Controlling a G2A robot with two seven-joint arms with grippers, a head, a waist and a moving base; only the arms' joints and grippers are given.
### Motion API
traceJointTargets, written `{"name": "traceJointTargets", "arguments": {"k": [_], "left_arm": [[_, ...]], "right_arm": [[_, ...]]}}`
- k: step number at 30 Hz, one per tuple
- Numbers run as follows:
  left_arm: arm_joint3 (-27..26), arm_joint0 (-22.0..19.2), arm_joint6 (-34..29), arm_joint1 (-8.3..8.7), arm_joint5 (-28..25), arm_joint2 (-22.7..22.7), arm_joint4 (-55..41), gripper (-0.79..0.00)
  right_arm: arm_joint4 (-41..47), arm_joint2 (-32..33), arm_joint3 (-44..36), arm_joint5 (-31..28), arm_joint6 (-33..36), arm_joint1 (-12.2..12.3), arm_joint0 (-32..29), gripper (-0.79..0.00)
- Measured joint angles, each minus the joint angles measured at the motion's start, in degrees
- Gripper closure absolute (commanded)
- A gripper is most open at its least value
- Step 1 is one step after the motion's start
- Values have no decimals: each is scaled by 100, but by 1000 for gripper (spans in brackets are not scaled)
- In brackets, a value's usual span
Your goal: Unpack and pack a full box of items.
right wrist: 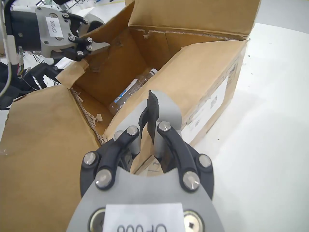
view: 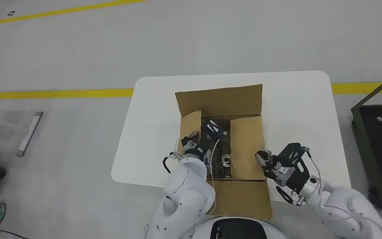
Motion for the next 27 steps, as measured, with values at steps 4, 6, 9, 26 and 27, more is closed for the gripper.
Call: {"name": "traceJointTargets", "arguments": {"k": [4,6,9,26,27], "left_arm": [[-221,-60,-59,9,-128,-256,68,-785],[-285,-91,-63,18,-172,-394,144,-785],[-333,-117,-43,37,-190,-686,231,-785],[251,199,551,128,-69,-1662,716,-785],[294,222,577,126,-33,-1674,684,-785]], "right_arm": [[3,-18,20,29,79,12,65,0],[6,-32,22,38,104,17,85,0],[4,-50,16,57,137,24,104,0],[103,-70,-9,238,93,56,48,0],[106,-75,-10,247,91,57,42,0]]}}
